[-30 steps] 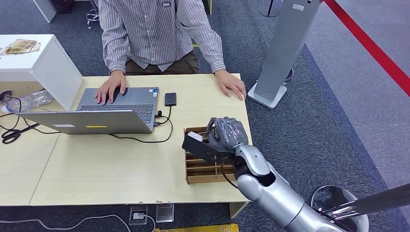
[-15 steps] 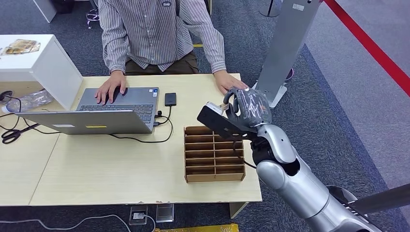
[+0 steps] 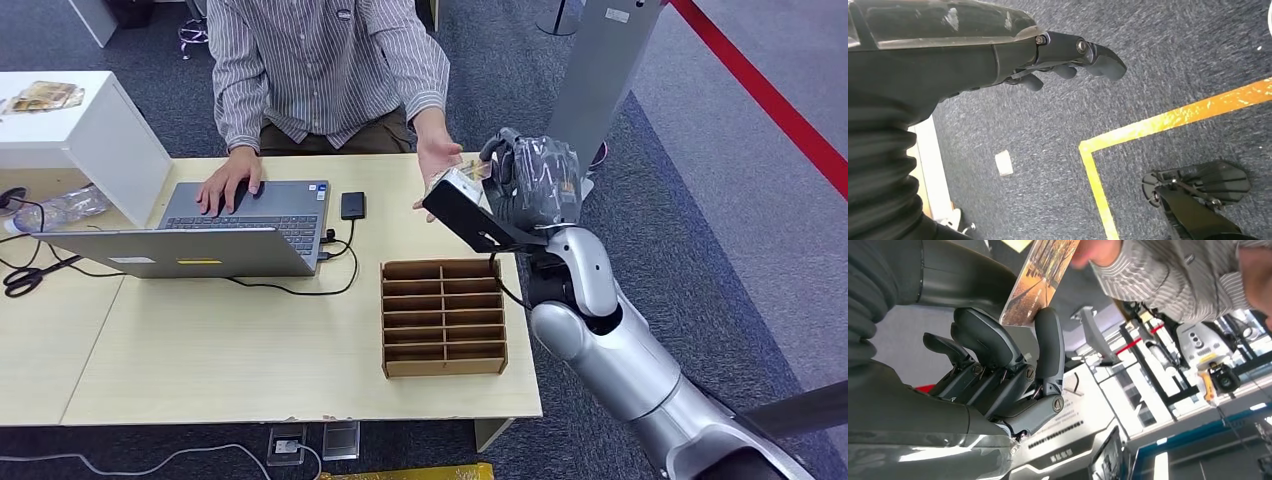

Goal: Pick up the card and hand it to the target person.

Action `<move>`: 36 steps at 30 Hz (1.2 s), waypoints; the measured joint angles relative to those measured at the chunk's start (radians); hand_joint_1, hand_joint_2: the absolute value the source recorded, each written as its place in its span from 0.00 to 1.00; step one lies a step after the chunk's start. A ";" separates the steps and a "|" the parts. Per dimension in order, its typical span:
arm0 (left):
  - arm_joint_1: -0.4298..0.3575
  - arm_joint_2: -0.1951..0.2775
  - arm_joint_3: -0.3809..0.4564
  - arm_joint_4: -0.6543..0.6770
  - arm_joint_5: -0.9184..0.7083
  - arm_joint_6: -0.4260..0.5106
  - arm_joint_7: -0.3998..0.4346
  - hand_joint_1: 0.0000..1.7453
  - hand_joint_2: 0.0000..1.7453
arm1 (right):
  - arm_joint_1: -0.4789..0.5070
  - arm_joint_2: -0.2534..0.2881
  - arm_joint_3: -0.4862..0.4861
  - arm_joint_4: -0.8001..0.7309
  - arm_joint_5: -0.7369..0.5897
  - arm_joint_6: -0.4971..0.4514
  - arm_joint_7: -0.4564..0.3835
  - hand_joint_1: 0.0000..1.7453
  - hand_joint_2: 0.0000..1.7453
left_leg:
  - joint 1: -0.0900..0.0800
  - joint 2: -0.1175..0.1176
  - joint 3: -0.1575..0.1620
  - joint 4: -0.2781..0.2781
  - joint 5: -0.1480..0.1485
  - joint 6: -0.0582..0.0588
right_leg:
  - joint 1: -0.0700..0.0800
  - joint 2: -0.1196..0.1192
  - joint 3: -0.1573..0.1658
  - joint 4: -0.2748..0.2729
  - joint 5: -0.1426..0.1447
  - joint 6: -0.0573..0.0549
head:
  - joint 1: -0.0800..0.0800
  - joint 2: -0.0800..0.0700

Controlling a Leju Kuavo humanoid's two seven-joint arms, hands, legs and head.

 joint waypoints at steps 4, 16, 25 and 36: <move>-0.009 -0.003 -0.010 0.000 -0.005 -0.006 0.006 0.00 1.00 | -0.037 0.027 0.000 0.117 0.058 -0.048 0.002 1.00 1.00 | 0.000 0.000 0.000 0.000 0.000 0.000 | 0.000 0.000 0.000 0.000 0.000 0.000 | -0.001 0.000; -0.014 -0.008 -0.014 0.000 -0.004 -0.037 0.005 0.00 0.75 | -0.078 0.083 -0.003 0.390 0.153 -0.101 0.023 0.00 1.00 | 0.000 0.000 0.000 0.000 0.000 0.000 | 0.000 0.000 -0.001 0.000 0.000 0.000 | 0.000 0.000; -0.012 -0.008 -0.013 0.000 0.004 -0.025 -0.012 0.00 0.00 | -0.043 0.093 -0.027 0.436 0.090 -0.112 -0.021 0.00 1.00 | 0.000 0.000 0.000 0.000 0.000 0.000 | 0.000 0.000 -0.001 0.000 0.000 0.000 | -0.001 0.000; 0.012 -0.007 -0.013 0.000 0.032 0.003 -0.014 0.00 0.00 | 0.133 0.076 -0.105 0.286 -0.554 -0.061 -0.332 0.00 1.00 | 0.000 0.000 0.000 0.000 0.000 0.000 | 0.000 0.000 -0.001 0.000 0.000 0.000 | 0.000 0.000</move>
